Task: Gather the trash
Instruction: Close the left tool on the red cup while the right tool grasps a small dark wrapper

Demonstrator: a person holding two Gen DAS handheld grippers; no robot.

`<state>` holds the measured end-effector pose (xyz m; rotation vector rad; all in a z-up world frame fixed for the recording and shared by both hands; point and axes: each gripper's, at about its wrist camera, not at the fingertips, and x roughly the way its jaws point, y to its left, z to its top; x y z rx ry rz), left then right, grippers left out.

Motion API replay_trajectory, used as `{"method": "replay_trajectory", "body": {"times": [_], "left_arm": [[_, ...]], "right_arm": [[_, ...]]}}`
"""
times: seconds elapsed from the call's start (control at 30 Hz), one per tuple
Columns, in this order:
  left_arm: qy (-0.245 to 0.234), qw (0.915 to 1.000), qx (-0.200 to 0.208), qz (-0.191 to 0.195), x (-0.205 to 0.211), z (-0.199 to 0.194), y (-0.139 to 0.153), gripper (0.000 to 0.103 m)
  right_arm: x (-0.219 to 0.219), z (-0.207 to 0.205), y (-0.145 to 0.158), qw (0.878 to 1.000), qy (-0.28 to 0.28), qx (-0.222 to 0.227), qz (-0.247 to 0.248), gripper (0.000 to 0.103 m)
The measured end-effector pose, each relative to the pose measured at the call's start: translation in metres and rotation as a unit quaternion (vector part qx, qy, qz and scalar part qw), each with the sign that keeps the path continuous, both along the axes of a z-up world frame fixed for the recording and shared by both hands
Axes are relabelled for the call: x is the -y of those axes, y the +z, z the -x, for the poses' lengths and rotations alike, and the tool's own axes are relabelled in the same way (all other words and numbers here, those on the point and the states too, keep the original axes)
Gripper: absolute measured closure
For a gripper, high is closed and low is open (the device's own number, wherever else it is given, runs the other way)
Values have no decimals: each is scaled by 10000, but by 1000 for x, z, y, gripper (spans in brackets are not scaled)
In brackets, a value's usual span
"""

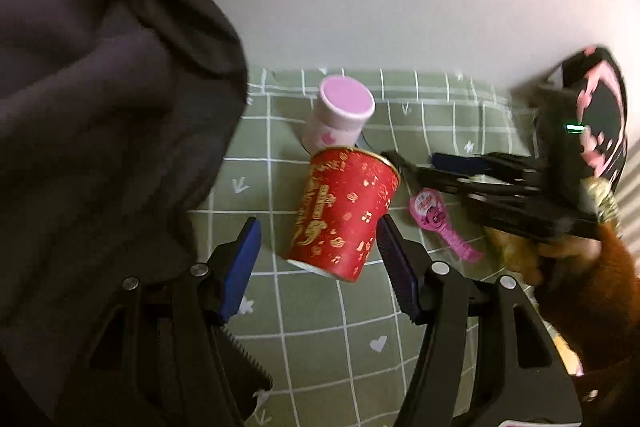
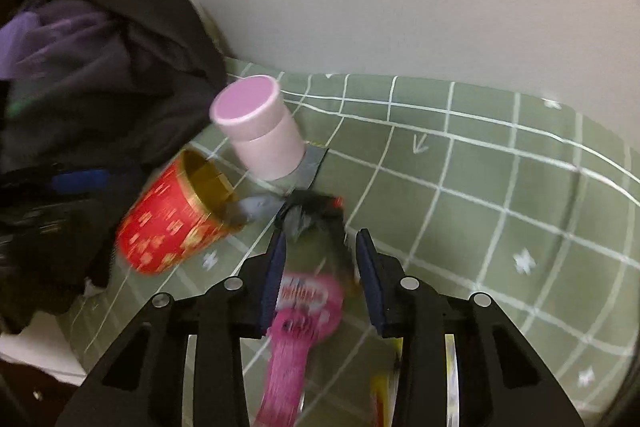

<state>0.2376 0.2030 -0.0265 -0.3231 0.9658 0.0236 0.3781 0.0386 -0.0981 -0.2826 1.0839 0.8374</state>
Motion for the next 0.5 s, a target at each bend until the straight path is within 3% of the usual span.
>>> {"method": "replay_trajectory", "body": {"times": [0.1, 0.2, 0.37, 0.5], "left_arm": [[8, 9999, 106, 62, -7, 11, 6, 46], [-15, 10000, 42, 6, -10, 16, 4, 46], [-130, 9999, -19, 94, -4, 5, -2, 46], [-395, 9991, -10, -157, 12, -15, -7, 46]], "right_arm": [[-8, -10, -10, 9998, -23, -125, 124, 68], [-11, -8, -15, 9995, 40, -247, 186, 87], [7, 10, 2, 9997, -25, -216, -91, 88], [39, 22, 31, 9987, -331, -55, -387, 88]]}}
